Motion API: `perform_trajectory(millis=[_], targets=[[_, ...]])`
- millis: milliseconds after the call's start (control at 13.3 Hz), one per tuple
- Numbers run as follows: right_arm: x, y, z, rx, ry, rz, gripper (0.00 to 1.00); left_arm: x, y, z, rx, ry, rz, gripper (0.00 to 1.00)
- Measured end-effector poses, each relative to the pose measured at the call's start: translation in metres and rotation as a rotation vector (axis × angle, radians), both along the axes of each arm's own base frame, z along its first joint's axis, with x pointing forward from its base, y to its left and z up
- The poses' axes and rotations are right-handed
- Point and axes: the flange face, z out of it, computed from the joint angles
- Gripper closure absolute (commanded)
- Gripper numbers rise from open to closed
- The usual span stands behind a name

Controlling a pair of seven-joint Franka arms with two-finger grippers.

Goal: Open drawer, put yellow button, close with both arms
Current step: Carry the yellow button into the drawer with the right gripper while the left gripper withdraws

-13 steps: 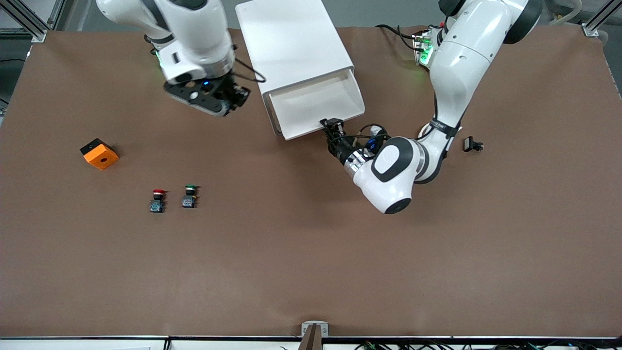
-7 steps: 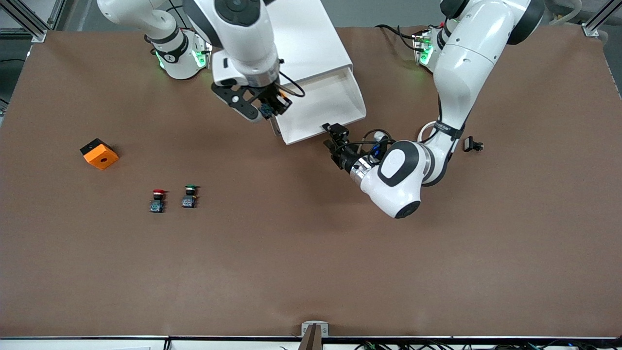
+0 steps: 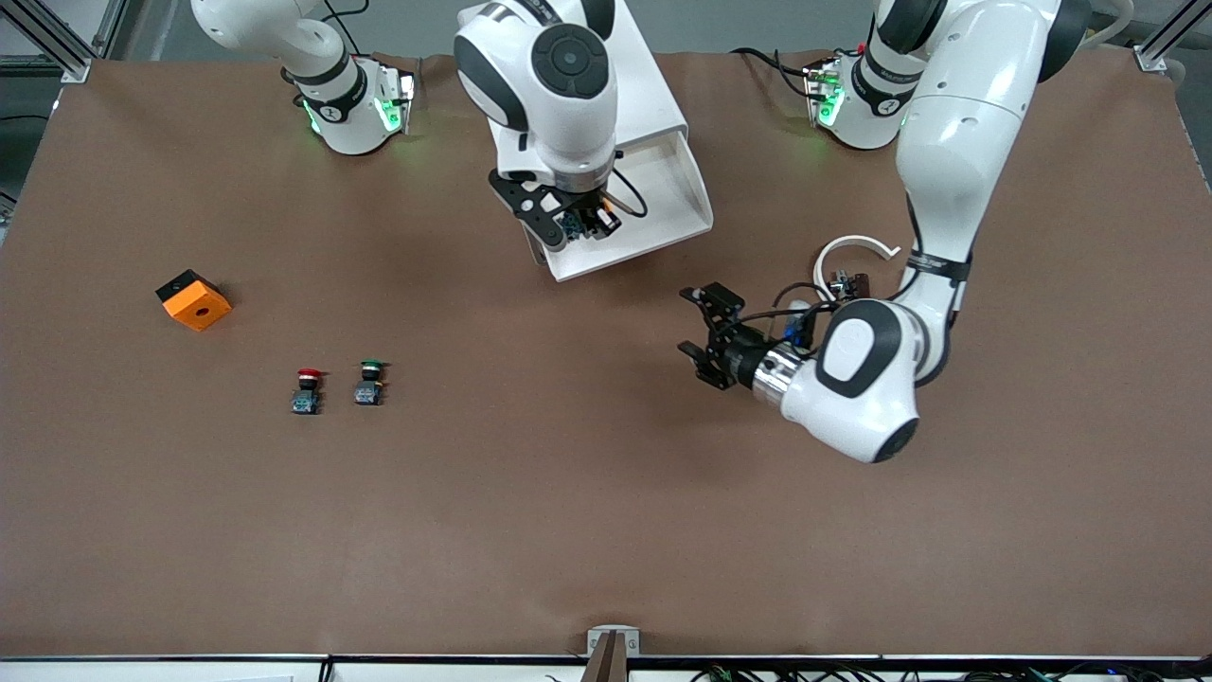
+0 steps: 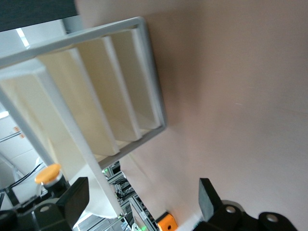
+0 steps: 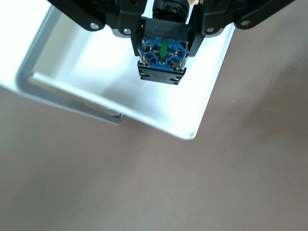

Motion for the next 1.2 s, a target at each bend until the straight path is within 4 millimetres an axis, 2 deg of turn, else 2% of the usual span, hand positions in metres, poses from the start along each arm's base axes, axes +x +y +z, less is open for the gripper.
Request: perform_trajectory(millis=[225, 375, 524, 749, 899, 974, 1199], targets=[[-0.013, 0.021, -0.007, 0.015, -0.021, -0.031, 0.82, 0.023, 0.048, 0.003, -0.027, -0.149, -0.032, 0.0], [-0.019, 0.029, -0.016, 0.011, -0.022, -0.046, 0.81, 0.031, 0.077, 0.004, -0.01, -0.238, -0.091, 0.0], [-0.017, 0.031, -0.025, 0.006, -0.02, -0.052, 0.77, 0.032, 0.092, 0.009, 0.038, -0.316, -0.202, 0.0], [-0.015, 0.031, -0.034, -0.005, -0.014, -0.055, 0.73, 0.032, 0.1, 0.031, 0.059, -0.404, -0.309, 0.0], [-0.015, 0.032, -0.035, -0.005, -0.014, -0.054, 0.29, 0.037, 0.118, 0.037, 0.044, -0.442, -0.329, 0.0], [-0.015, 0.032, -0.033, -0.002, -0.016, -0.054, 0.0, 0.04, 0.129, 0.036, 0.031, -0.46, -0.341, 0.0], [-0.013, 0.035, -0.024, 0.013, -0.027, -0.054, 0.0, 0.045, 0.154, 0.043, -0.001, -0.522, -0.389, 0.0]])
